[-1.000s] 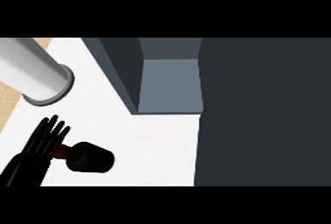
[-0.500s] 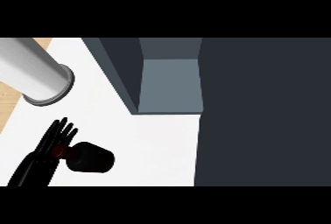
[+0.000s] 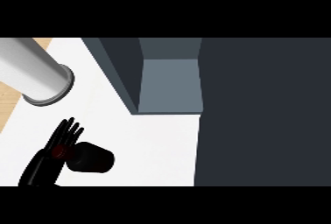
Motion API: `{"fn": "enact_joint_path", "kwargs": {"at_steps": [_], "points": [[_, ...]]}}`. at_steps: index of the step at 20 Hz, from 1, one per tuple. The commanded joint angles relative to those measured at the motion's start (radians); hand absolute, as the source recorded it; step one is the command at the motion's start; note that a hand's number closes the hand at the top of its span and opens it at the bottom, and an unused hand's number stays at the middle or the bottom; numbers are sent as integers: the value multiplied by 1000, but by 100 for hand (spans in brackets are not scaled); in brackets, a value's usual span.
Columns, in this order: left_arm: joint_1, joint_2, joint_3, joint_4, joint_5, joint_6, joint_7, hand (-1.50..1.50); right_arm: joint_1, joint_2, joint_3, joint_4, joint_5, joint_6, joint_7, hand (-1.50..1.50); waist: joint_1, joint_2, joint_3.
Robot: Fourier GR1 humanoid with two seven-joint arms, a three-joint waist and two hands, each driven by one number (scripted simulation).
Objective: Pick up the wine, place it into the cabinet and close the cabinet
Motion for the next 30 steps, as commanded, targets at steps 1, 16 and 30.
{"fn": "enact_joint_path", "kwargs": {"at_steps": [1, 16, 30], "points": [[61, -12, -17, 19, -63, -10, -84, -150, 127, 3, -26, -231, -112, 13, 42, -150, -5, -3, 1], [-151, -20, -26, 362, -144, -8, -196, -150, 57, 26, -11, -132, -58, 24, 1, -150, -4, 2, 0], [-165, -33, -27, 407, -94, -72, -231, 150, -6, 28, -25, -161, -72, -4, 96, -150, 0, 0, 0]]}}
